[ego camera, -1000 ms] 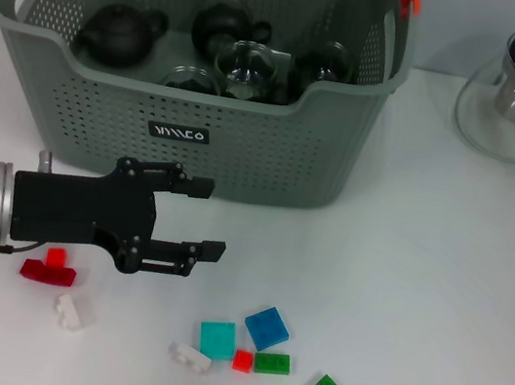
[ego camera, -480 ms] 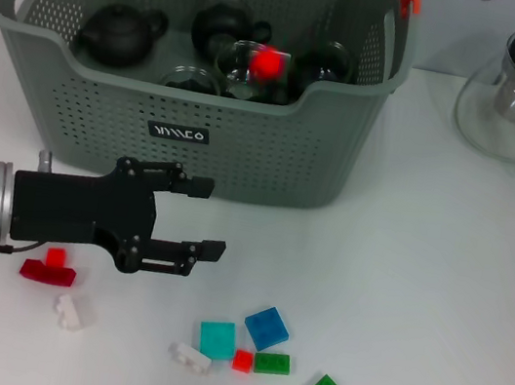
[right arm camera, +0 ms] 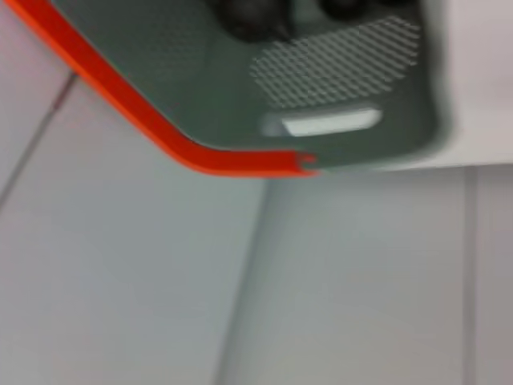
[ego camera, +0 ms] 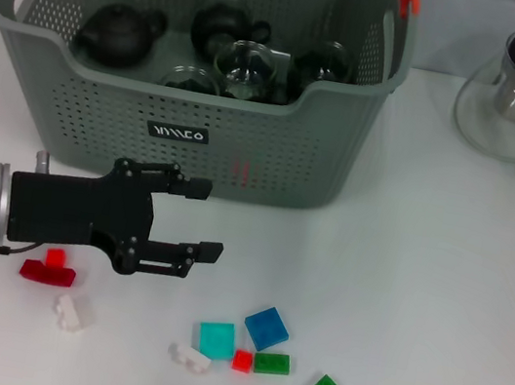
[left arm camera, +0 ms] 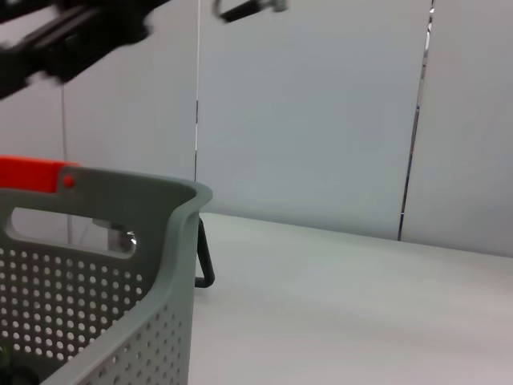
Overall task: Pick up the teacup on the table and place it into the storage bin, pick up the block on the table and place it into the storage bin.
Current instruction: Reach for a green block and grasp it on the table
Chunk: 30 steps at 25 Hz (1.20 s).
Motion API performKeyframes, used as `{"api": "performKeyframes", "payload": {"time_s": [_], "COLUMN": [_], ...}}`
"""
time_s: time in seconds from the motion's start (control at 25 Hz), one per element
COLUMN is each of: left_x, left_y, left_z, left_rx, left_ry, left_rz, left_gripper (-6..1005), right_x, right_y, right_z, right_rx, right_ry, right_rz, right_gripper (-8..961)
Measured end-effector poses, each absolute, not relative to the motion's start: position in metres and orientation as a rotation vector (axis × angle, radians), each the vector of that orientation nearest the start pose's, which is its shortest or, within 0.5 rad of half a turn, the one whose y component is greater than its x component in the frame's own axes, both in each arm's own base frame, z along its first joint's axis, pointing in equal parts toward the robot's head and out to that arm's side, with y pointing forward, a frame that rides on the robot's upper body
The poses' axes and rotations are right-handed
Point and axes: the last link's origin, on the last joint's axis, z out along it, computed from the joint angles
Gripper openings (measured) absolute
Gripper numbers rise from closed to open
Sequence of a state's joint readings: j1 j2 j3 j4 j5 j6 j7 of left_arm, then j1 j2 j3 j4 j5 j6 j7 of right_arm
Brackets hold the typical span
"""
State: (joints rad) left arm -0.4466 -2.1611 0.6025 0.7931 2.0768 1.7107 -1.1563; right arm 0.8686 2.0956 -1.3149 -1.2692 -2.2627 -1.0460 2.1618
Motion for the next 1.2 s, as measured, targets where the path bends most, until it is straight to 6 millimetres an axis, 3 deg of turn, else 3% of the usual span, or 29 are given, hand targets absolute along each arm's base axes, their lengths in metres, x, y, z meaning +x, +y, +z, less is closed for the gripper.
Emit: {"api": "performKeyframes", "payload": {"time_s": [0.2,0.32,0.6,0.84,1.2], "left_x": [-0.266,-0.266,-0.267,-0.268,-0.269], "left_y": [0.293,0.292,0.292,0.292,0.294], "left_z": [-0.003,-0.002,-0.002,-0.002,-0.002], "left_rx": [-2.776,-2.773,-2.770,-2.774,-2.786], "left_ry": [-0.319,-0.321,-0.322,-0.319,-0.312], "left_rz": [-0.706,-0.706,-0.706,-0.694,-0.670], "left_gripper": [752,752,753,753,753], "right_x": [0.050,0.060,0.096,0.116,0.118], "right_y": [0.390,0.375,0.333,0.320,0.310], "right_z": [0.029,0.034,0.046,0.039,0.009], "right_rx": [-2.685,-2.741,-2.944,-3.005,-3.055], "right_ry": [0.130,0.144,0.320,0.485,0.570], "right_rz": [0.298,0.281,0.116,-0.125,-0.367], "right_gripper": [889,921,926,927,927]}}
